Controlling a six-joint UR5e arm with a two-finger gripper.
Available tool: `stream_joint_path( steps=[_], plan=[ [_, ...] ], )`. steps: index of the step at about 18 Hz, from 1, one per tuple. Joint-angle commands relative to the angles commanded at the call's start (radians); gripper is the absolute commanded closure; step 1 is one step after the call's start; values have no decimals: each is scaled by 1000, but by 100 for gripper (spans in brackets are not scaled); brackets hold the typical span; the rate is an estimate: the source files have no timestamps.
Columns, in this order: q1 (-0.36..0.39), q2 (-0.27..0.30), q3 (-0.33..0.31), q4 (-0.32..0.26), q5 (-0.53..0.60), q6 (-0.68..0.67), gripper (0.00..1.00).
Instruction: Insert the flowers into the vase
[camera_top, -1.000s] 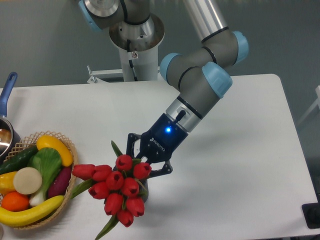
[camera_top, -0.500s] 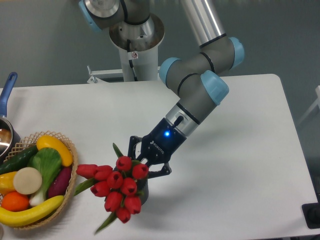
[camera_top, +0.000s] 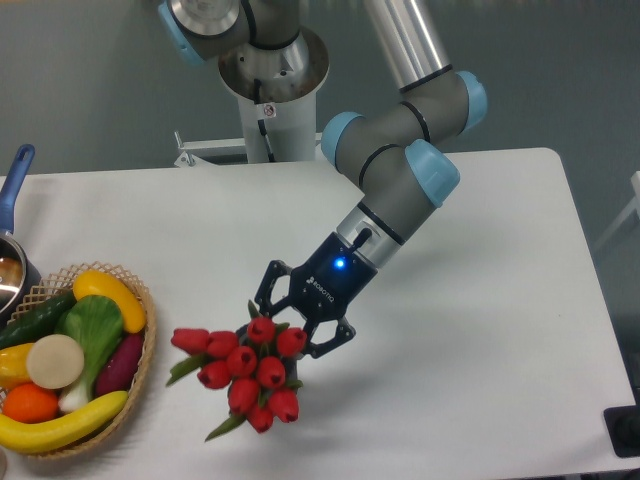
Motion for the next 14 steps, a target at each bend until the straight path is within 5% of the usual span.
stream_joint_path(
  steps=[14],
  plan=[
    [155,66,-15,-3,6,32,0]
  ],
)
